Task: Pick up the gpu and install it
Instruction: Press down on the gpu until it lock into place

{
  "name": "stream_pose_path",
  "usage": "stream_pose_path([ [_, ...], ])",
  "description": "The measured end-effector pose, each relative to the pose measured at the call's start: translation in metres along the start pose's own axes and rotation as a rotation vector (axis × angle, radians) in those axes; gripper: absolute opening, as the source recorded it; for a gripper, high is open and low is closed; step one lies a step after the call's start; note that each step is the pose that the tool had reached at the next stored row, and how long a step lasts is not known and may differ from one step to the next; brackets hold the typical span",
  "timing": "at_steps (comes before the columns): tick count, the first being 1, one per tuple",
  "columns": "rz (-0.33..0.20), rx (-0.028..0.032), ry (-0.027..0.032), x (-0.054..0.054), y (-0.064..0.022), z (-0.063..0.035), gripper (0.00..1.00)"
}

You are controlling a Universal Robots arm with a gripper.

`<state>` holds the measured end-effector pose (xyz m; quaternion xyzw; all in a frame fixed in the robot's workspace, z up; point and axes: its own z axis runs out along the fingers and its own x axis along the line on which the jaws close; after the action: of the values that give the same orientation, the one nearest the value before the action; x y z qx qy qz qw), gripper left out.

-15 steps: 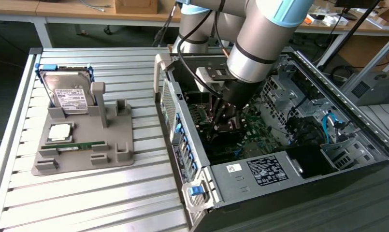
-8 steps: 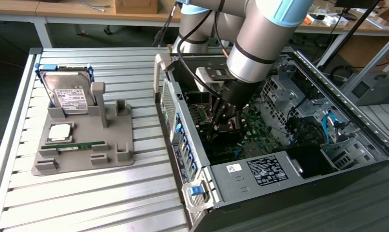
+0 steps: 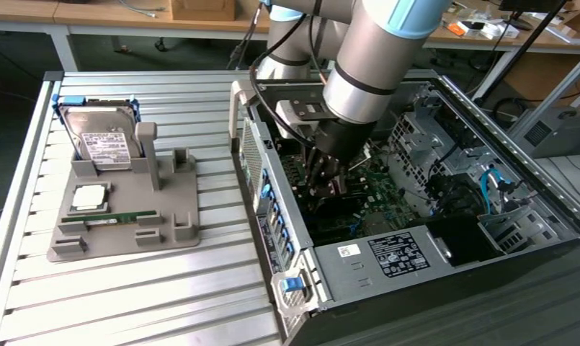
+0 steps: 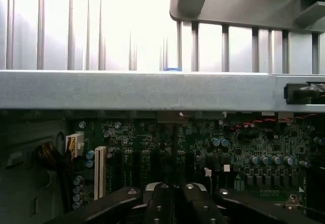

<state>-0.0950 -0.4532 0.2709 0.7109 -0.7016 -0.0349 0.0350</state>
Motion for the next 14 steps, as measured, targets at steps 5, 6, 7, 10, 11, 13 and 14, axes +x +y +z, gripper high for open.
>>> stream_pose_path([
  [5,0.000,0.0034,-0.0018,-0.001,0.0016,-0.0028,0.11],
  [6,0.000,0.0036,-0.0011,-0.001,0.0019,-0.0051,0.11],
  [7,0.000,0.0039,0.0003,-0.001,0.0021,-0.0079,0.11],
  [10,0.000,0.0061,0.0005,-0.001,0.0038,-0.0167,0.11],
  [11,0.000,0.0071,0.0004,-0.002,0.0047,-0.0178,0.11],
  [13,0.000,0.0098,0.0003,-0.002,0.0081,-0.0182,0.11],
  [14,0.000,0.0112,0.0003,-0.002,0.0105,-0.0182,0.11],
])
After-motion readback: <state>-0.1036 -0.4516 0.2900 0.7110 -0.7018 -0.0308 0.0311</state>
